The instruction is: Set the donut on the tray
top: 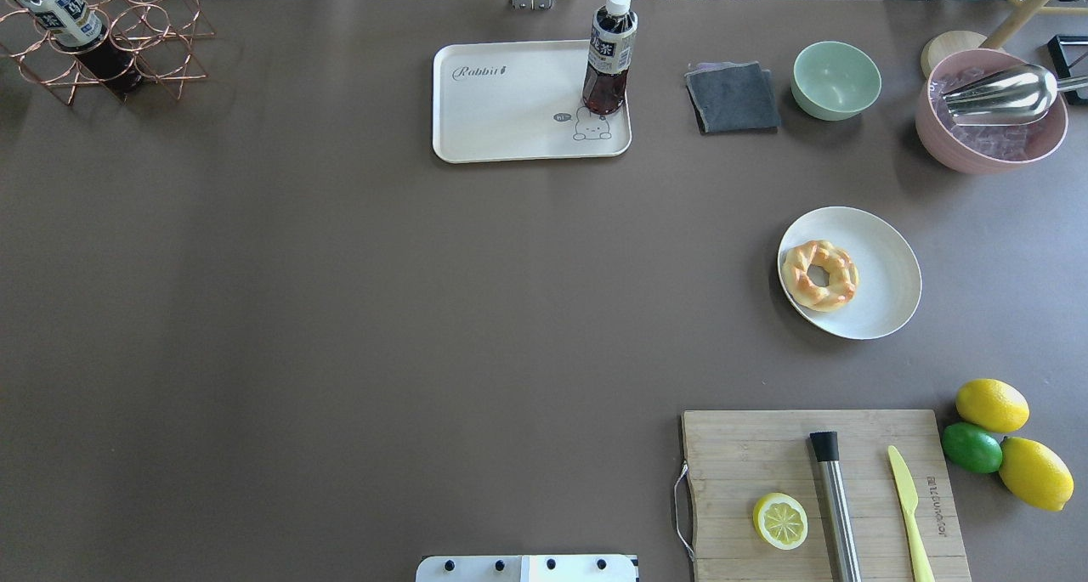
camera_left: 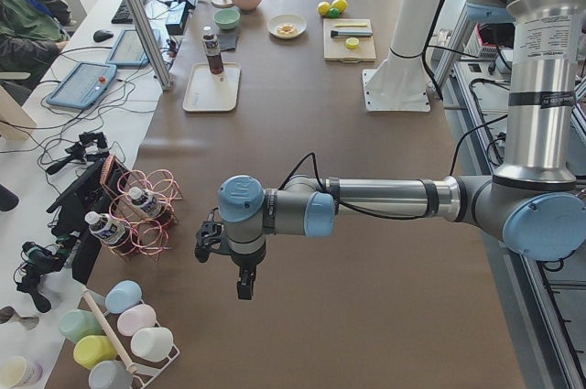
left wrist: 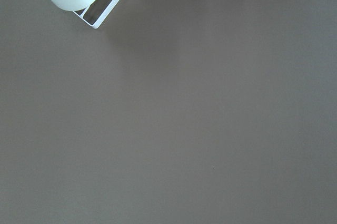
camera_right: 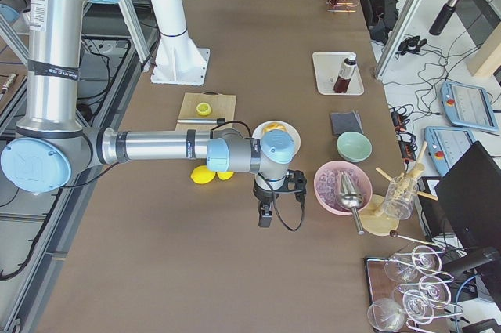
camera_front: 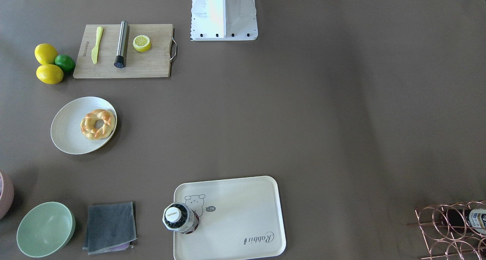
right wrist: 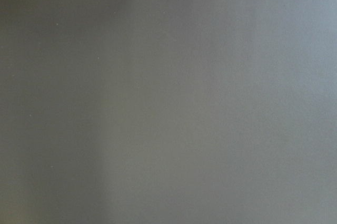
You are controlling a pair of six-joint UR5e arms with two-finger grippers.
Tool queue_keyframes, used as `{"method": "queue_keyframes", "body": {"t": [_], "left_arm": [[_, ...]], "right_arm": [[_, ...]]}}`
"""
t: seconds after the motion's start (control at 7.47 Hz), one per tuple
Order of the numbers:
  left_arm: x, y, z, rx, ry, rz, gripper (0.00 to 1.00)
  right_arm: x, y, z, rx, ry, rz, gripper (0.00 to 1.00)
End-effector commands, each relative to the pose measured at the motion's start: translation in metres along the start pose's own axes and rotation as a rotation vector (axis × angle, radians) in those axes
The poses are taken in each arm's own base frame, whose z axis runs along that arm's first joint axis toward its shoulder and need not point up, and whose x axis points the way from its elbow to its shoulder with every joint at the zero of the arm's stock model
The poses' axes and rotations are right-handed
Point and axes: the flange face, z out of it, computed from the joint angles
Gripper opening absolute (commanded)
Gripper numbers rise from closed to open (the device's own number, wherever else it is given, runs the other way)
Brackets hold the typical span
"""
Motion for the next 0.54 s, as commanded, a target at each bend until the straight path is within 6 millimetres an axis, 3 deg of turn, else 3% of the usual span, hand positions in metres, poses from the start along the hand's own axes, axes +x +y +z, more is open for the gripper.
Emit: {"method": "queue_keyframes", "body": {"t": [0.0, 0.4], "left_arm": [[0.0003, -0.0003, -0.0004, 0.001, 0.0, 0.001, 0.99], [0.0013, -0.0016, -0.0016, 0.003, -0.009, 0.005, 0.99]], "right_arm": [[-0.0002, -0.0001, 0.0, 0.0, -0.001, 0.0, 1.0], [-0.0072, -0.0056, -0.0075, 0.021, -0.003, -0.015, 1.0]]}}
